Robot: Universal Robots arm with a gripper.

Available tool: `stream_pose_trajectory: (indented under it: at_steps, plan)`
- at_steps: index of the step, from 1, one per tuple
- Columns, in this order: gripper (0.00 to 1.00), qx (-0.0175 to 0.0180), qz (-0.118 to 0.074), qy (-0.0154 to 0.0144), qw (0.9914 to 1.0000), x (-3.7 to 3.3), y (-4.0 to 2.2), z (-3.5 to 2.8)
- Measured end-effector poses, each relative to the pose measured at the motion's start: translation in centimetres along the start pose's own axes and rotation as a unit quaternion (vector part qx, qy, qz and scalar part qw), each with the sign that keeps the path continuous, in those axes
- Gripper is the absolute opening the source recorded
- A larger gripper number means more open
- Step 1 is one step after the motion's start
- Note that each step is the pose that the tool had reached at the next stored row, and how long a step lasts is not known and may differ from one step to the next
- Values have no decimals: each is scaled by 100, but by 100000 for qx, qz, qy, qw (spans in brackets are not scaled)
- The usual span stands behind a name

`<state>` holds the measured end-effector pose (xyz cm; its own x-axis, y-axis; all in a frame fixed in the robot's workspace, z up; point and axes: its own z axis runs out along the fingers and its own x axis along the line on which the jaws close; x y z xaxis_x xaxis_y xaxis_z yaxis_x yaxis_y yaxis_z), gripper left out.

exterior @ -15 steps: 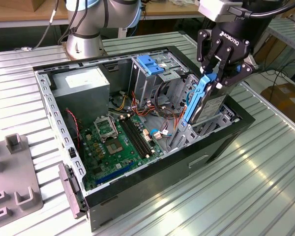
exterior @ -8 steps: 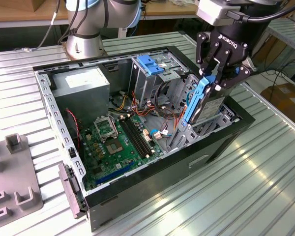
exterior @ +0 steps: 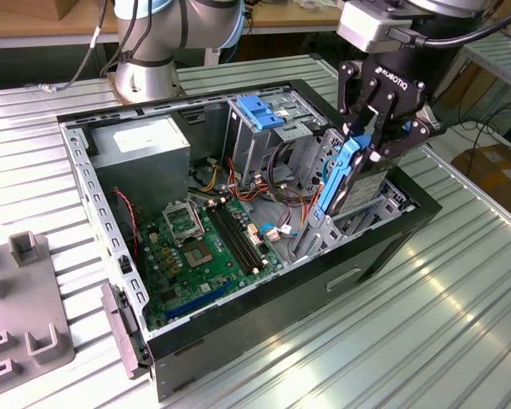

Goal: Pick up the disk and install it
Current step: 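Insert the disk into the insertion slot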

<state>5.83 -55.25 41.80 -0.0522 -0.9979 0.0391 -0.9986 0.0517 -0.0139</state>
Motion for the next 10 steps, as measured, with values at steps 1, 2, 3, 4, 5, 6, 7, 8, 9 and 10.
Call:
stream_pose_trajectory:
  at_steps: [1,2,3,4,5,6,7,8,9,10]
  plan:
    - [37,-11,1,-1,100000,0,0,8]
    - [37,-20,1,-3,100000,0,0,14]
    - [37,-85,-2,6,100000,-1,1,53]
    - [37,-183,-7,16,100000,-1,0,101]
    - [37,-332,-13,13,99999,-1,-1,163]
    - [37,-347,-15,8,99999,0,-2,169]
    - [37,-368,-14,12,99999,0,-2,176]
    - [37,-389,-15,21,99999,0,-2,183]
    - [37,-405,-15,22,99999,1,-2,189]
    - [37,-425,-16,24,99999,1,-2,196]
